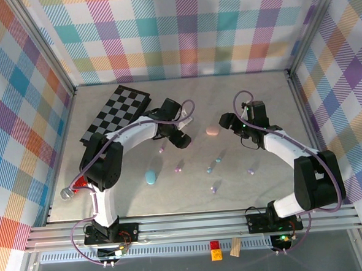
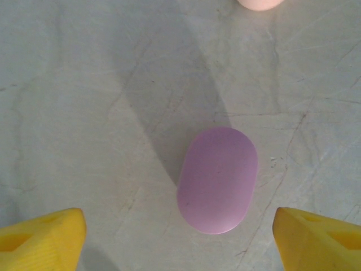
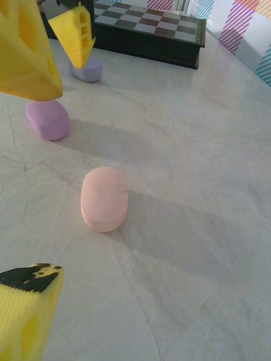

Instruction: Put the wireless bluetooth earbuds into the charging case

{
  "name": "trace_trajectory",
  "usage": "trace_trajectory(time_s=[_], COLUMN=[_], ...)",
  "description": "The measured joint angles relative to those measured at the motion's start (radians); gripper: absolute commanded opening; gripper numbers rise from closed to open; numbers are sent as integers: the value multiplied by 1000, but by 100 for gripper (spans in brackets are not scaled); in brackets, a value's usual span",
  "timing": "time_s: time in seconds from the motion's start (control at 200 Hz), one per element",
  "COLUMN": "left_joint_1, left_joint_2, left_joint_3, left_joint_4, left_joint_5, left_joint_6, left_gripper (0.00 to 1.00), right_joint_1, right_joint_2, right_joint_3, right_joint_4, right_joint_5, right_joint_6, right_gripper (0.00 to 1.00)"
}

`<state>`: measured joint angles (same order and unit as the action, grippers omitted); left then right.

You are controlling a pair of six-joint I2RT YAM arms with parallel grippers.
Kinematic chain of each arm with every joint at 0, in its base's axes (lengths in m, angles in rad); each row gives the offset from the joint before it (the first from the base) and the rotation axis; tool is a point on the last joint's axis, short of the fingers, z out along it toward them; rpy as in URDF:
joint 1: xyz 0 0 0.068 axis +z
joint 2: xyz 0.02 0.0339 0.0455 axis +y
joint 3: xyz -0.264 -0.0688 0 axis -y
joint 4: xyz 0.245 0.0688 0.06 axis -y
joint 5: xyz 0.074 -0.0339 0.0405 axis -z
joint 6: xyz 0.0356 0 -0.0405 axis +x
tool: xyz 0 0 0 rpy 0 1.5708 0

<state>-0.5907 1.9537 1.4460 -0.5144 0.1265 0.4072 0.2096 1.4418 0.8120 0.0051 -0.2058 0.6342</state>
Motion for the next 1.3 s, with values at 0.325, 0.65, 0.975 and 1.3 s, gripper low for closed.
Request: trace_trajectory(time_s=[0.325, 0.65, 0.975, 1.3], left_joint_1=[-23, -23, -24, -24], left_joint_2=[92, 148, 168, 123], left_joint_3=[67, 91, 109, 49], left_joint_4=[-60, -60, -58, -19], left_joint_5=[39, 23, 18, 22], left_joint_6=[-6, -17, -19, -17], left_gripper=[76, 64, 44, 40], right_joint_1=[0, 0, 0, 0], right_joint_2=[-32, -48, -48, -80], right_joint_3=[-16, -34, -34, -34], right_joint_4=[0, -3, -3, -38], right_joint_5=[2, 5, 4, -27], right_joint_6=[0, 0, 3, 1], right_gripper=[75, 75, 74, 74])
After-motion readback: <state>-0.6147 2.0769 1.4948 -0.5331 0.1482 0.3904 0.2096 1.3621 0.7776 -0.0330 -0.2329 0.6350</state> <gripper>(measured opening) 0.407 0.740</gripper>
